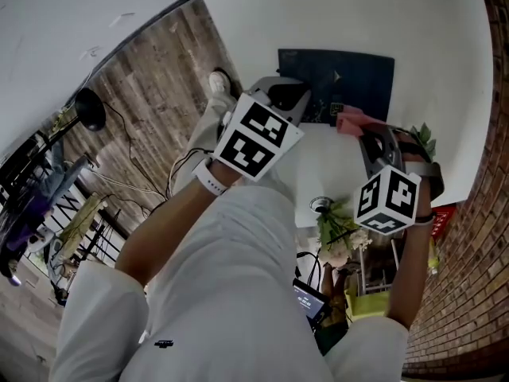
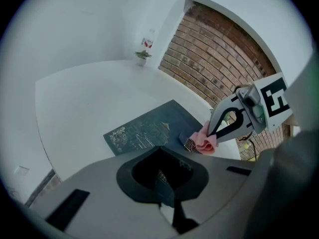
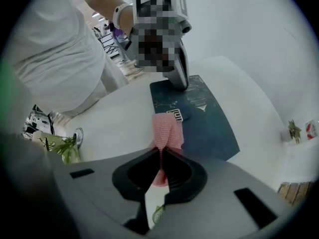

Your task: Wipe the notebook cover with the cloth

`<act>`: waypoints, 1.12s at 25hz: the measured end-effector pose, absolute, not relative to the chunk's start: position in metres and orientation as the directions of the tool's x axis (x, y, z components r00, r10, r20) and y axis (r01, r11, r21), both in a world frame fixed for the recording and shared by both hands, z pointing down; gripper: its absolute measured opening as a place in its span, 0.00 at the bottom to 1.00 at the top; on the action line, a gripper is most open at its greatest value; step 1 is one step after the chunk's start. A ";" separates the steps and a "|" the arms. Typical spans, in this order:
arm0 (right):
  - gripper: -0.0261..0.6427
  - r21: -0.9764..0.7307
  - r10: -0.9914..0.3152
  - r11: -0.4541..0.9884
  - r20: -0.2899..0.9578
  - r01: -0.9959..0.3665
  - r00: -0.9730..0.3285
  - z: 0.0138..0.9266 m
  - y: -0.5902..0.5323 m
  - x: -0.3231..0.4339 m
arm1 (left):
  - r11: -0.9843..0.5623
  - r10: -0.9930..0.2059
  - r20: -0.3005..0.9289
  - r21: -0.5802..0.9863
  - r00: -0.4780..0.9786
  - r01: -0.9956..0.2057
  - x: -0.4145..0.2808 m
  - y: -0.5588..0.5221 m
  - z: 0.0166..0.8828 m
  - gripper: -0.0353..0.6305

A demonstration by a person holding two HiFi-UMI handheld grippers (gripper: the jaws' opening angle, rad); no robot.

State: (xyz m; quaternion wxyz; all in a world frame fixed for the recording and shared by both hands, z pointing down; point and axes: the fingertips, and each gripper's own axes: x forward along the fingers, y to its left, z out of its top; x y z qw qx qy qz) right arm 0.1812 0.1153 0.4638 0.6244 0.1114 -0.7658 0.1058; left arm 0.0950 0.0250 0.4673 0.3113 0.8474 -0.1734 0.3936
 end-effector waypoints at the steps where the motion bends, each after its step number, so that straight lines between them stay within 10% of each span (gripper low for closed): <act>1: 0.08 -0.041 -0.020 0.956 0.979 -0.290 -0.204 0.462 0.119 0.178 | -0.744 -0.047 0.775 0.393 0.630 -0.540 0.095 0.025 0.467 0.08; 28: 0.08 0.246 -0.315 0.907 0.936 -0.343 -0.159 0.451 -0.021 0.158 | -0.712 -0.029 0.779 0.423 0.626 -0.560 0.068 0.023 0.468 0.08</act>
